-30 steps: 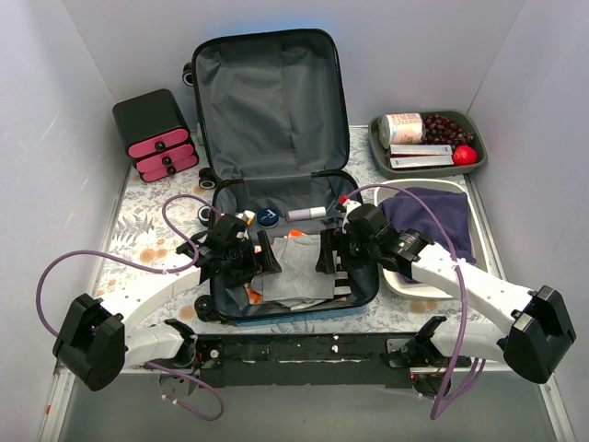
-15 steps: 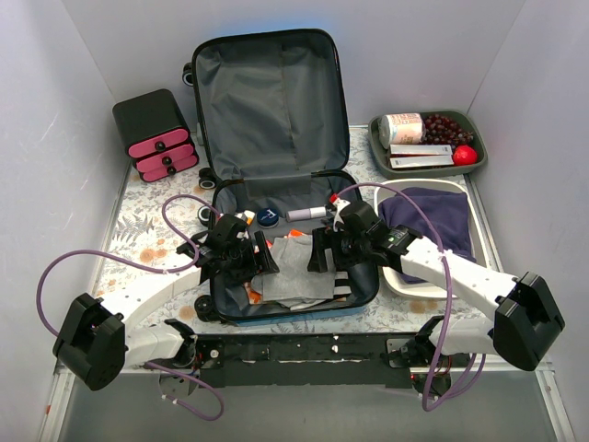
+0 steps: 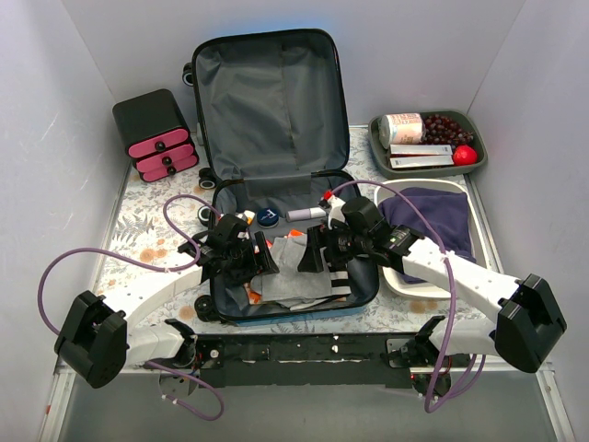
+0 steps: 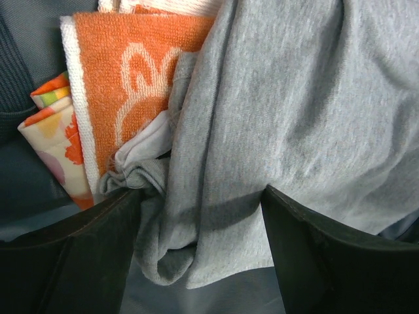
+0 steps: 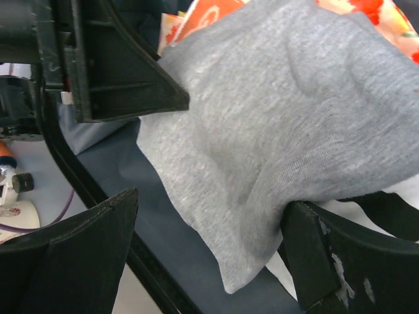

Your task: Open, take out, and arrange the luggage

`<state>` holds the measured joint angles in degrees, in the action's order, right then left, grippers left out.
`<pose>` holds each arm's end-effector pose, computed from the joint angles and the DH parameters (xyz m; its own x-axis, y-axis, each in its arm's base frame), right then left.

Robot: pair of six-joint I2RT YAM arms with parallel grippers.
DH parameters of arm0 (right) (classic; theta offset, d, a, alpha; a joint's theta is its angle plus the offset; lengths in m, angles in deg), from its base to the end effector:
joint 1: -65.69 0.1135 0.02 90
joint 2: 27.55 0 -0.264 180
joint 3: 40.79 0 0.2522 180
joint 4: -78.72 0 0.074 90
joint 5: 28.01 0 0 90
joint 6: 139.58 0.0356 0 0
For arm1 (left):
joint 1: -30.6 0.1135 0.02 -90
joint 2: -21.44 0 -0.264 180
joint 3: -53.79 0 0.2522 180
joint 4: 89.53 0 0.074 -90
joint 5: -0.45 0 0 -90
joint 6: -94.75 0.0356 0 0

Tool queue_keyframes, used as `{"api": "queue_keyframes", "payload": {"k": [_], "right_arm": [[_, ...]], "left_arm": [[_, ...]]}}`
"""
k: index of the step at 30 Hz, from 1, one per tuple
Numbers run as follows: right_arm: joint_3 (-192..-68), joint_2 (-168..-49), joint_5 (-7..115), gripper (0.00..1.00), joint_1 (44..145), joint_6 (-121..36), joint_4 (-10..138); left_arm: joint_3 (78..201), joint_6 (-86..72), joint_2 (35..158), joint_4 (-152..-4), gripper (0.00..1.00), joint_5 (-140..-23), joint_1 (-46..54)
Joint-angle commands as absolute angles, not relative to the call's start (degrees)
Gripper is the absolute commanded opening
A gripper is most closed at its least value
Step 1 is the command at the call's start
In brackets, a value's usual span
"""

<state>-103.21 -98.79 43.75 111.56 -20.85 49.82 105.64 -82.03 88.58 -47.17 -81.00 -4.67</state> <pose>0.1797 0.2013 0.2588 -0.7841 -0.1526 -0.6016 -0.5442 0.6351 0.5481 0.1759 -0.1309 0.1980 -0.6737 -0.7328 0.0953 -0.6529 0.5298 -0.5413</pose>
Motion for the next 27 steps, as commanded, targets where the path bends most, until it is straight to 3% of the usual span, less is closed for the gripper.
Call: {"api": "queue_keyframes", "payload": {"k": [1, 17, 20, 24, 27], "right_arm": [[-105.9, -97.5, 39.3, 0.93, 112.0, -20.0, 55.5], [-100.5, -100.8, 52.1, 0.93, 112.0, -17.8, 53.3], [-100.0, -101.6, 50.7, 0.88, 112.1, -16.4, 55.2], [-99.6, -102.4, 48.1, 0.72, 112.1, -15.8, 58.4], [-99.5, -102.3, 46.1, 0.68, 112.0, -15.7, 59.7]], "left_arm": [[105.4, -81.9, 88.4, -47.6, 0.71, -82.3, -4.9], [105.8, -81.9, 88.4, -47.5, 0.70, -82.1, -4.9], [105.7, -81.9, 88.2, -47.5, 0.70, -82.2, -4.9], [105.6, -82.0, 88.0, -47.5, 0.70, -82.2, -4.9], [105.6, -82.1, 87.8, -47.5, 0.70, -82.3, -4.9]]}}
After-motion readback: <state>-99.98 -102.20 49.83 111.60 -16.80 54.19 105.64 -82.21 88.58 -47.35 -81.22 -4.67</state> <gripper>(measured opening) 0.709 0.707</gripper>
